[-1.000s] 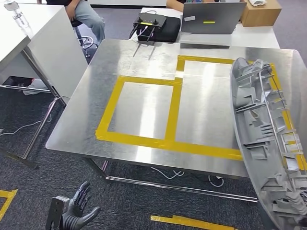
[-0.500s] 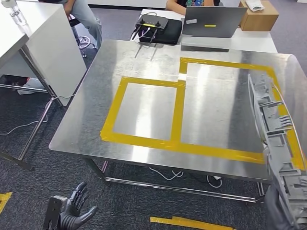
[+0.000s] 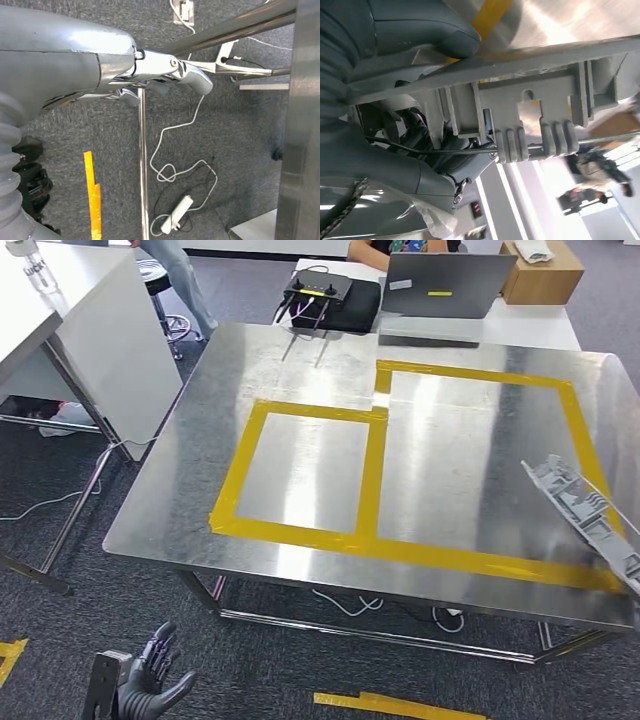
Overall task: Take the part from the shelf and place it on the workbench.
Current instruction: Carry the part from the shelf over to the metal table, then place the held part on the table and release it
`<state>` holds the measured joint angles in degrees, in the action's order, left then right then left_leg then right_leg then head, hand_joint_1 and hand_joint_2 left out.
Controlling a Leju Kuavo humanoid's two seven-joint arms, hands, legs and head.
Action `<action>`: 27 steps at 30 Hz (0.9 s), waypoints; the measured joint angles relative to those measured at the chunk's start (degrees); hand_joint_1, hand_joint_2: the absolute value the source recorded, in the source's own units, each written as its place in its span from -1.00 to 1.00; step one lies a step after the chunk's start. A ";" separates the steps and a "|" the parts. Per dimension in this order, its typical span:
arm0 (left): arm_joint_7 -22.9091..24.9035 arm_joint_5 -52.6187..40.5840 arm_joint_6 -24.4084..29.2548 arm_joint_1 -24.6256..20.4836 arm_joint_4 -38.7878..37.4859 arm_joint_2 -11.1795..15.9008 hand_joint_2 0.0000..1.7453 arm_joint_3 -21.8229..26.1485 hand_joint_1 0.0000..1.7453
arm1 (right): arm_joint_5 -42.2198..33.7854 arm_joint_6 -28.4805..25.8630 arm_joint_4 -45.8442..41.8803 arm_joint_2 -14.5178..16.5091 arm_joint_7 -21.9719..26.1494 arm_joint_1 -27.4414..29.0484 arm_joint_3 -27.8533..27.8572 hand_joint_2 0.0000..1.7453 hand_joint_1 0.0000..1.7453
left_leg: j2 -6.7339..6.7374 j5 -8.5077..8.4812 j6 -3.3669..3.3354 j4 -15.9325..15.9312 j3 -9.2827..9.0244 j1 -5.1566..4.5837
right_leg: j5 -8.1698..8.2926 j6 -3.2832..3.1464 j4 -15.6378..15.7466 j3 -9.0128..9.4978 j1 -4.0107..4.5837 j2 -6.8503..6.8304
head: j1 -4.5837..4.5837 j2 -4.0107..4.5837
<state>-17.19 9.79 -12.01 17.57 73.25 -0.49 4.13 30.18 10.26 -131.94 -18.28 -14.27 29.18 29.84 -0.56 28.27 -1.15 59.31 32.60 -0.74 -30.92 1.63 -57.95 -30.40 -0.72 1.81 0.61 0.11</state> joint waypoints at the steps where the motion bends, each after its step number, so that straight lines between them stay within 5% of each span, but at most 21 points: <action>1: -0.14 -0.11 -0.23 -0.07 -0.25 -0.02 1.00 0.17 -1.00 | 0.64 1.85 1.05 -0.24 -0.19 -0.78 2.14 1.00 1.00 | 0.00 -0.01 -0.01 0.00 0.00 0.00 | 0.01 0.01 0.00 0.15 0.00 0.00 | 0.00 0.00; 6: -0.95 -1.23 -1.58 -1.12 -1.91 -0.02 1.00 0.90 -1.00 | 6.05 6.63 6.47 -4.69 -1.81 -4.41 7.15 1.00 1.00 | 0.02 -0.04 -0.05 0.00 0.01 -0.01 | 0.04 0.04 -0.01 0.37 0.00 0.07 | 0.01 0.00; 11: -2.35 -2.61 -2.46 -3.39 -5.25 -0.06 1.00 0.96 -1.00 | 14.12 6.03 14.55 -13.51 -2.75 -8.81 2.44 1.00 1.00 | 0.01 -0.13 -0.16 0.01 -0.01 -0.01 | 0.14 0.16 -0.01 0.33 -0.01 0.05 | -0.01 0.00; 16: -2.97 -3.01 -2.80 -3.99 -7.45 -0.16 1.00 0.93 -1.00 | 16.47 5.45 18.74 -18.09 -2.85 -10.77 -1.75 1.00 1.00 | 0.00 -0.17 -0.21 0.00 0.04 -0.02 | 0.17 0.19 -0.02 0.33 -0.01 0.05 | 0.00 0.00; 21: -2.83 -3.30 -3.60 -6.36 -9.43 -0.23 1.00 -0.02 -1.00 | 26.35 7.08 25.04 -22.89 0.08 -21.48 -15.74 1.00 1.00 | 0.22 -0.20 -0.21 -0.03 0.04 0.02 | 0.24 0.15 -0.06 0.26 0.05 0.39 | 0.01 0.00; 27: -3.72 -3.39 -3.61 -8.93 -13.03 -0.21 1.00 -1.85 -1.00 | 31.76 7.18 33.25 -24.11 5.14 -36.20 -36.10 1.00 1.00 | 0.06 -0.44 -0.19 -0.03 0.12 0.03 | 0.35 0.14 -0.13 0.16 0.05 0.14 | 0.01 0.00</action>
<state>-20.90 6.40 -15.62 8.64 60.22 -0.70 2.28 61.94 17.44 -98.69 -42.39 -9.13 -7.03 -6.26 -0.49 27.83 -1.34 59.28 32.72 -0.71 -30.57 1.77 -58.08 -30.24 -0.67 1.94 0.62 0.11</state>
